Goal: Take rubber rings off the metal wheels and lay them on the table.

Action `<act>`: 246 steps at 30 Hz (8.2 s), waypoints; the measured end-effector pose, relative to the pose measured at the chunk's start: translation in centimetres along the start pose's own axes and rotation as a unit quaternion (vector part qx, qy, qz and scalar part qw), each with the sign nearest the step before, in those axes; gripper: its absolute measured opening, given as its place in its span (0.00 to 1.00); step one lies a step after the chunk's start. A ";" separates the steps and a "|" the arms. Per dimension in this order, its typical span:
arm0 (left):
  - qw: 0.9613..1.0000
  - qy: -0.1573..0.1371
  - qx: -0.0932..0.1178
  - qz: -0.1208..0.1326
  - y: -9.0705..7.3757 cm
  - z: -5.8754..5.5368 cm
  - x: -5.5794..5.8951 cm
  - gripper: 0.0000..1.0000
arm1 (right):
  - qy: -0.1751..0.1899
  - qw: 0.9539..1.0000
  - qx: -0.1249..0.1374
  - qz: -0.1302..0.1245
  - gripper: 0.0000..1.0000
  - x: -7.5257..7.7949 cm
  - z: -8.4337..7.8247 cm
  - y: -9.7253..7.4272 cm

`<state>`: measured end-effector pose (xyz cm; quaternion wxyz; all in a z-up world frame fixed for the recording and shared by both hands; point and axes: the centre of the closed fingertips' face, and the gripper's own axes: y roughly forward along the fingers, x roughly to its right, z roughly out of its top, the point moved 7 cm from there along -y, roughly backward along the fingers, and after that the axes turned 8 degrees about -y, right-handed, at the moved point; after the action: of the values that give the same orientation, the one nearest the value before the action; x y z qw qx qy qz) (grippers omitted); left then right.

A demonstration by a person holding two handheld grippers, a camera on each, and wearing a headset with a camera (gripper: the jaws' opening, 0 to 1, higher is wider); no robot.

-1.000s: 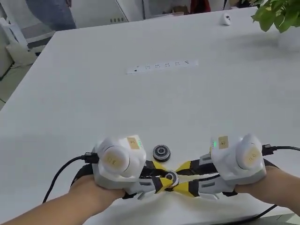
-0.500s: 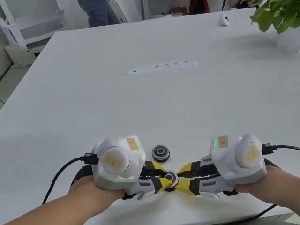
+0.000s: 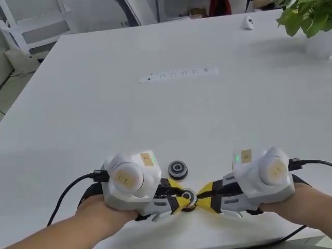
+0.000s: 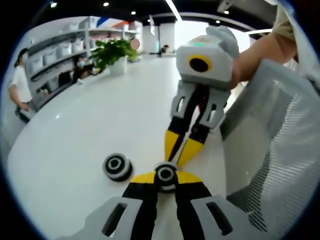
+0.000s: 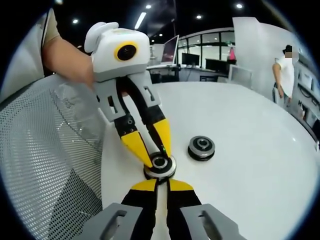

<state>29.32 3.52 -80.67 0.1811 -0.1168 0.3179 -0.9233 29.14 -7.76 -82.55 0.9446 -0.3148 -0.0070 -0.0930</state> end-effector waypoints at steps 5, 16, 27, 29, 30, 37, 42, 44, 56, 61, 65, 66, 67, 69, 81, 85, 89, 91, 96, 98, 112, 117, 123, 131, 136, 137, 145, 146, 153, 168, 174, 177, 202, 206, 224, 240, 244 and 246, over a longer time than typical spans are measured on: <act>1.000 0.002 -0.002 0.001 0.0 0.0 0.0 0.13 | 0.011 1.000 -0.002 -0.002 0.00 0.1 -0.1 -0.1; 1.000 0.007 -0.004 0.005 0.0 0.0 0.0 0.13 | 0.080 0.997 0.007 -0.007 0.00 0.3 0.0 -0.4; 1.000 0.007 -0.006 0.009 0.0 0.0 0.0 0.13 | 0.181 0.983 0.037 -0.006 0.00 0.6 -0.1 -0.7; 1.000 0.007 -0.007 0.010 0.0 0.0 0.1 0.13 | 0.210 0.976 0.061 -0.007 0.00 0.8 0.3 -0.9; 1.000 0.007 -0.008 0.011 0.0 0.0 0.0 0.12 | 0.221 0.973 0.063 -0.005 0.00 0.8 0.3 -0.9; 1.000 0.009 -0.009 0.021 0.1 0.1 0.2 0.12 | 0.236 0.969 0.071 -0.006 0.00 0.9 0.1 -0.8; 1.000 0.009 -0.011 0.026 0.1 0.2 0.2 0.12 | 0.239 0.968 0.076 -0.004 0.00 0.8 0.3 -0.8; 1.000 0.008 -0.011 0.027 0.1 0.2 0.2 0.12 | 0.241 0.967 0.077 -0.002 0.00 0.8 0.4 -0.8; 0.999 0.006 -0.012 0.030 0.0 0.2 0.2 0.12 | 0.244 0.966 0.082 0.006 0.00 0.6 0.6 -0.7; 0.999 0.006 -0.013 0.029 0.0 0.2 0.3 0.12 | 0.240 0.967 0.079 0.014 0.00 0.4 0.8 -0.4; 0.999 0.006 -0.013 0.029 0.0 0.2 0.3 0.12 | 0.242 0.967 0.082 0.017 0.00 0.3 0.8 -0.4; 0.999 0.006 -0.013 0.029 0.0 0.2 0.3 0.12 | 0.242 0.967 0.082 0.018 0.00 0.3 0.8 -0.4; 0.999 0.007 -0.013 0.029 0.0 0.2 0.3 0.12 | 0.243 0.966 0.082 0.019 0.00 0.3 0.8 -0.4; 0.999 0.008 -0.013 0.030 0.0 0.2 0.3 0.12 | 0.244 0.966 0.083 0.020 0.00 0.2 0.9 -0.3; 0.999 0.006 -0.010 0.030 0.1 0.1 0.4 0.12 | 0.239 0.965 0.098 0.034 0.00 -0.3 1.4 -0.4; 1.000 0.006 -0.007 0.029 0.1 0.0 0.4 0.12 | 0.239 0.966 0.095 0.024 0.00 0.0 1.2 -0.5; 1.000 0.008 -0.006 0.028 0.1 0.0 0.4 0.13 | 0.242 0.965 0.098 0.018 0.00 0.2 1.1 -0.7; 1.000 0.010 -0.007 0.027 0.1 0.1 0.4 0.13 | 0.240 0.966 0.098 0.018 0.00 0.3 1.1 -0.7; 1.000 0.005 -0.007 0.022 0.1 0.1 0.4 0.14 | 0.240 0.966 0.099 0.016 0.00 0.4 1.0 -0.8; 1.000 0.004 -0.008 0.019 0.0 0.1 0.3 0.14 | 0.242 0.965 0.100 0.016 0.00 0.4 1.0 -0.8; 1.000 -0.009 0.007 0.013 -1.4 0.7 0.4 0.22 | 0.254 0.961 0.112 0.009 0.00 0.9 0.9 -1.1; 1.000 -0.018 0.020 0.006 -2.5 1.2 0.6 0.26 | 0.253 0.960 0.116 0.010 0.00 0.9 1.1 -1.2; 0.999 -0.026 0.035 0.009 -3.9 1.7 0.6 0.32 | 0.250 0.961 0.118 0.011 0.00 0.9 1.3 -1.3; 0.998 -0.036 0.049 0.017 -6.2 2.0 0.4 0.39 | 0.247 0.961 0.125 0.012 0.00 1.0 1.9 -1.5; 0.998 -0.041 0.053 0.019 -7.3 1.7 0.4 0.44 | 0.242 0.962 0.127 0.014 0.00 1.1 2.4 -1.6; 0.997 -0.045 0.054 0.018 -7.4 1.6 0.4 0.45 | 0.240 0.962 0.127 0.015 0.00 1.1 2.6 -1.6; 0.997 -0.055 0.058 0.022 -8.7 1.2 0.4 0.51 | 0.223 0.968 0.117 0.025 0.00 1.2 3.4 -1.3; 0.997 -0.055 0.058 0.022 -8.8 1.1 0.4 0.51 | 0.221 0.968 0.117 0.026 0.00 1.3 3.5 -1.2; 0.997 -0.048 0.056 0.039 -9.8 0.6 -0.1 0.56 | 0.210 0.971 0.112 0.032 0.00 1.8 4.4 -0.7; 0.995 -0.055 0.056 0.059 -11.3 -0.2 -1.0 0.56 | 0.187 0.977 0.089 0.059 0.00 2.0 5.9 2.1; 0.994 -0.060 0.055 0.066 -11.8 -0.6 -1.3 0.56 | 0.182 0.978 0.077 0.067 0.00 1.9 6.0 3.1; 0.994 -0.062 0.056 0.069 -12.0 -0.7 -1.4 0.56 | 0.179 0.979 0.067 0.069 0.00 1.9 5.8 3.7; 0.994 -0.071 0.050 0.067 -11.8 -1.3 -1.4 0.56 | 0.134 0.989 0.025 0.050 0.00 1.6 5.0 5.2; 0.994 -0.071 0.050 0.067 -11.8 -1.3 -1.3 0.55 | 0.131 0.990 0.025 0.047 0.07 1.6 5.0 5.3; 0.995 -0.066 0.047 0.064 -11.7 -0.6 -1.5 0.55 | 0.128 0.989 0.059 0.039 0.17 2.0 6.5 3.3; 0.996 -0.050 0.041 0.055 -10.6 1.0 -1.7 0.54 | 0.134 0.987 0.084 0.008 0.21 2.8 6.0 0.2; 0.996 -0.050 0.043 0.053 -10.3 1.4 -1.7 0.54 | 0.137 0.987 0.089 -0.001 0.22 2.9 5.5 -0.6; 0.997 -0.048 0.043 0.052 -10.1 1.6 -1.7 0.54 | 0.140 0.986 0.092 -0.006 0.22 2.9 5.2 -0.9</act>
<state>28.71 10.72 -73.30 0.2491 -0.1365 0.2743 -0.9187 32.06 -5.88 -77.60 0.9605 -0.2105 0.1151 -0.1412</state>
